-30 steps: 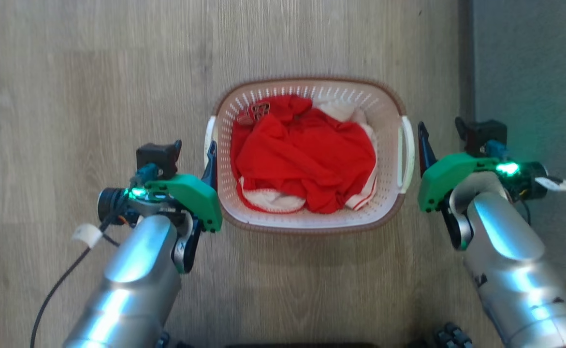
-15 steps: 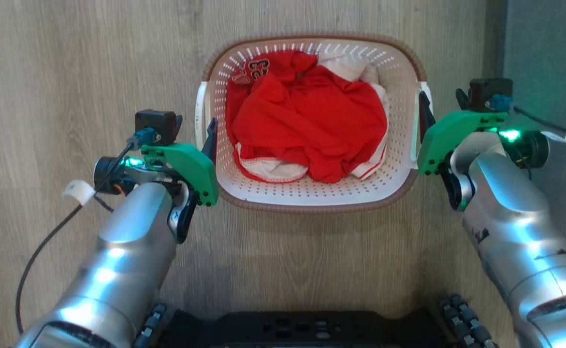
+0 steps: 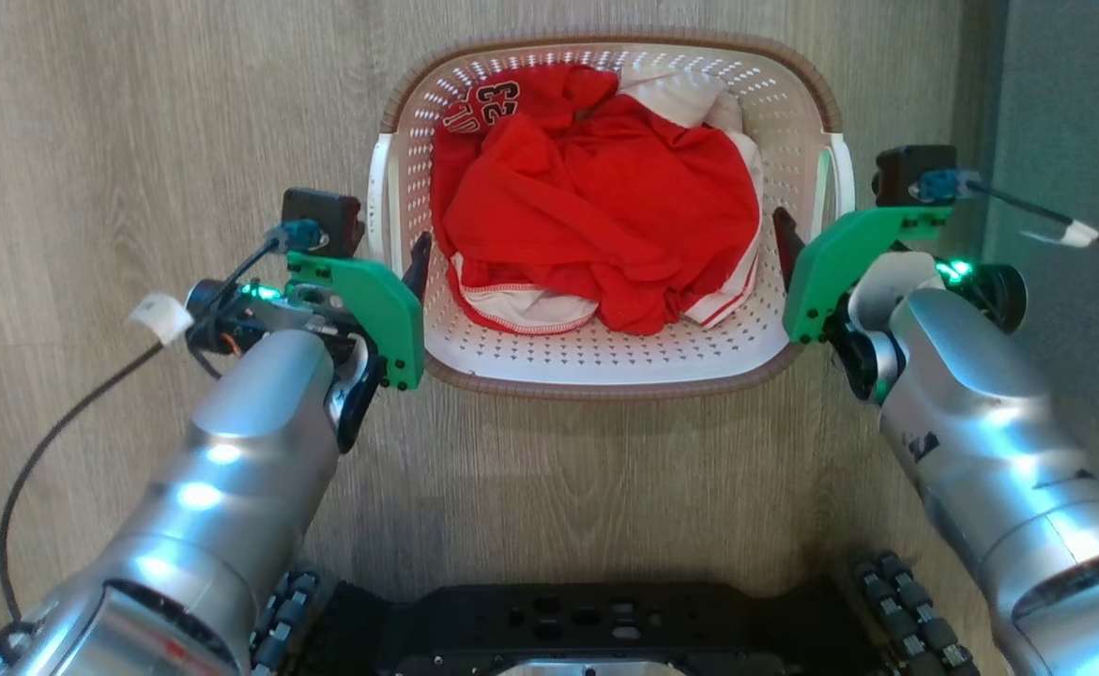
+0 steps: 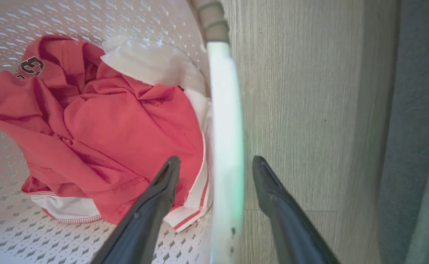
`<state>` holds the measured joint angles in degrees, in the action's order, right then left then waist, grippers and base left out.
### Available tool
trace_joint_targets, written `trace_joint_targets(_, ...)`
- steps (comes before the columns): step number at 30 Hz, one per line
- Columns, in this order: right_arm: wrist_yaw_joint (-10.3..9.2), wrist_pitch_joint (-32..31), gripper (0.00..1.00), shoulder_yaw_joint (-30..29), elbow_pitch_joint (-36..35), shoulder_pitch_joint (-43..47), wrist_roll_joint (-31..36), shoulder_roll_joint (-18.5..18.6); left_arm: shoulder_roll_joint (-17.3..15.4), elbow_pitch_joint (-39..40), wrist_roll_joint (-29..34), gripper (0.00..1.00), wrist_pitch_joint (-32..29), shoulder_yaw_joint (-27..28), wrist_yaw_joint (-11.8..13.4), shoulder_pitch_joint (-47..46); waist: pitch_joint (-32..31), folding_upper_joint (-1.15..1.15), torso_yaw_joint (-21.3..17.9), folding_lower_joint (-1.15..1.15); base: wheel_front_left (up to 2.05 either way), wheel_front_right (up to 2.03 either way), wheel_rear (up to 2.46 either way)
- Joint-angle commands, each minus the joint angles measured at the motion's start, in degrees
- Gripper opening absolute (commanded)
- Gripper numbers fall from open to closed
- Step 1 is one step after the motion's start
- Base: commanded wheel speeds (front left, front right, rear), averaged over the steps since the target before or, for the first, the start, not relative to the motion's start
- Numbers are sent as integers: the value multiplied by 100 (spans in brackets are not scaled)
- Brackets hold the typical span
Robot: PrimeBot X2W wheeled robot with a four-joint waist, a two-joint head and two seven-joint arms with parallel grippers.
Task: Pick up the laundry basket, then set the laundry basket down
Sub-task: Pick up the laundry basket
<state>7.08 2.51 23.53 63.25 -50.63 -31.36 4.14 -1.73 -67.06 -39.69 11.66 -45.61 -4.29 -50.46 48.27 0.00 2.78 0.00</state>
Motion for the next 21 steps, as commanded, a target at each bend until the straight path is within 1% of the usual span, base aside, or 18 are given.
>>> trace_joint_targets(1, 41, -34, 100, 162, -54, 73, -76, -74, -115, -10, -68, 100, -28, 18, -11, 1, 32, 0, -11, 0, 0, 0, 0)
trace_joint_targets(12, 41, -179, 100, 697, 133, -236, -441, -11, -115, -165, -443, 100, -574, -492, -68, -366, 293, 0, -70, 0, 0, 0, 0)
trace_joint_targets(21, 41, -95, 100, 1023, 320, -358, -706, 4, -115, -166, -739, 100, -709, -826, -23, -519, 390, 0, -49, 0, 0, 0, 0)
